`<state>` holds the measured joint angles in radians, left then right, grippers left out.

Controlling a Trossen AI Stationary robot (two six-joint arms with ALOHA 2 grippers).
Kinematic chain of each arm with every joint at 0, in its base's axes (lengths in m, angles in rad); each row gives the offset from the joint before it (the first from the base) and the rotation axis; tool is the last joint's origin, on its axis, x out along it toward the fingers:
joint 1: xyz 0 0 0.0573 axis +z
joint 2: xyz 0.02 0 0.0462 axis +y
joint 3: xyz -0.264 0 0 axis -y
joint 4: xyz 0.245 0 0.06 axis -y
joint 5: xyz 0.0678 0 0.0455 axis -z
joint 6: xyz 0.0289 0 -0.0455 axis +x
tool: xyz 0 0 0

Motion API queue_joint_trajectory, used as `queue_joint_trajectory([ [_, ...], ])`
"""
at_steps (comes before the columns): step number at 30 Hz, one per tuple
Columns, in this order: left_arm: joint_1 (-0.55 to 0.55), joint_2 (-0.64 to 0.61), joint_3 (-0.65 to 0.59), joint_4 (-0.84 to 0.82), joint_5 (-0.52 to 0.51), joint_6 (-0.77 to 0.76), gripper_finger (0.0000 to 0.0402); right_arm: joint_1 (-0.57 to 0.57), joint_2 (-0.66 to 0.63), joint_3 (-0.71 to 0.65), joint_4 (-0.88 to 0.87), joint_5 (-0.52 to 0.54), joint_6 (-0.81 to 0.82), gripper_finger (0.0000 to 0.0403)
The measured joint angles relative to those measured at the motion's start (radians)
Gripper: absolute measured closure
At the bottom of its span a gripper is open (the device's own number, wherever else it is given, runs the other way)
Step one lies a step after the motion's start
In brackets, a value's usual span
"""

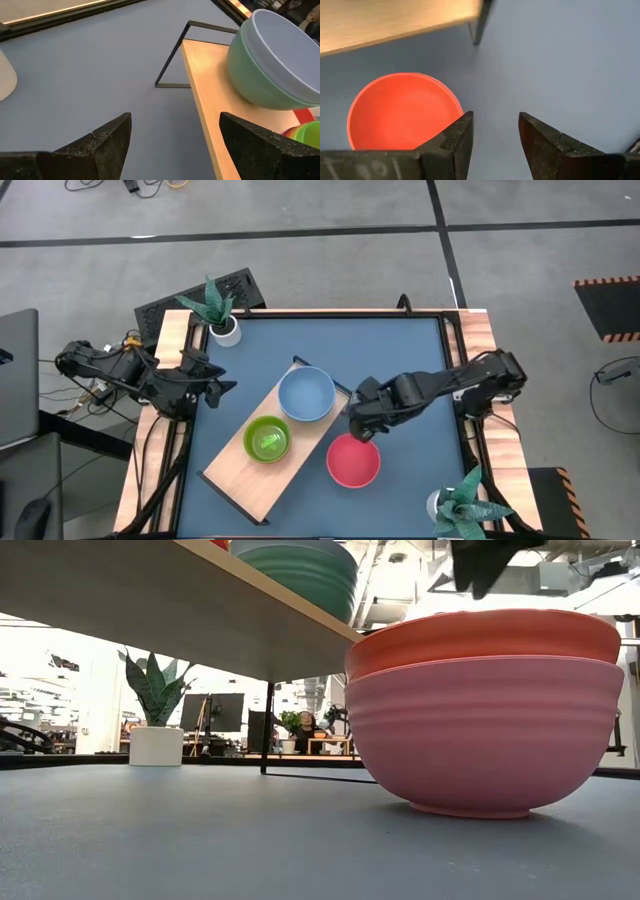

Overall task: Place and stack bowls onto a shelf
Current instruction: Stack the orange bowl on top of the blue bowl on the shelf

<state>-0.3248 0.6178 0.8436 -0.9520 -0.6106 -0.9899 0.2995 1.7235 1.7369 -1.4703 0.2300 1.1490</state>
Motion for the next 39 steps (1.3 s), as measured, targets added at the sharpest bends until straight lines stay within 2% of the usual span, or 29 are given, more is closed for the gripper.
queue_joint_trajectory([
  [3, 0.0, 0.001, 0.0, 0.0, -0.003, 0.001, 0.0115, 0.018, -0.059, -0.105, 0.09, -0.016, 0.057, 0.022],
  [8, 0.0, 0.001, 0.0, 0.0, -0.002, 0.0, 0.0115, 0.052, -0.125, -0.328, 0.335, -0.082, 0.138, 0.022],
  [13, 0.0, 0.001, 0.0, 0.0, 0.001, -0.001, 0.0115, 0.077, -0.12, -0.475, 0.502, -0.134, 0.189, 0.022],
  [24, 0.0, 0.002, 0.0, 0.0, 0.0, -0.01, 0.0115, 0.087, -0.009, -0.502, 0.593, -0.235, 0.159, 0.0228],
  [27, 0.0, 0.002, 0.0, 0.0, 0.0, -0.01, 0.0115, 0.087, -0.009, -0.501, 0.586, -0.235, 0.161, 0.0257],
  [34, 0.0, 0.002, 0.0, -0.001, -0.003, -0.01, 0.0115, 0.086, -0.048, -0.5, 0.544, -0.234, 0.169, 0.0366],
  [39, 0.0, 0.002, 0.0, -0.001, -0.007, -0.009, 0.0115, 0.076, -0.094, -0.5, 0.532, -0.233, 0.176, 0.0376],
])
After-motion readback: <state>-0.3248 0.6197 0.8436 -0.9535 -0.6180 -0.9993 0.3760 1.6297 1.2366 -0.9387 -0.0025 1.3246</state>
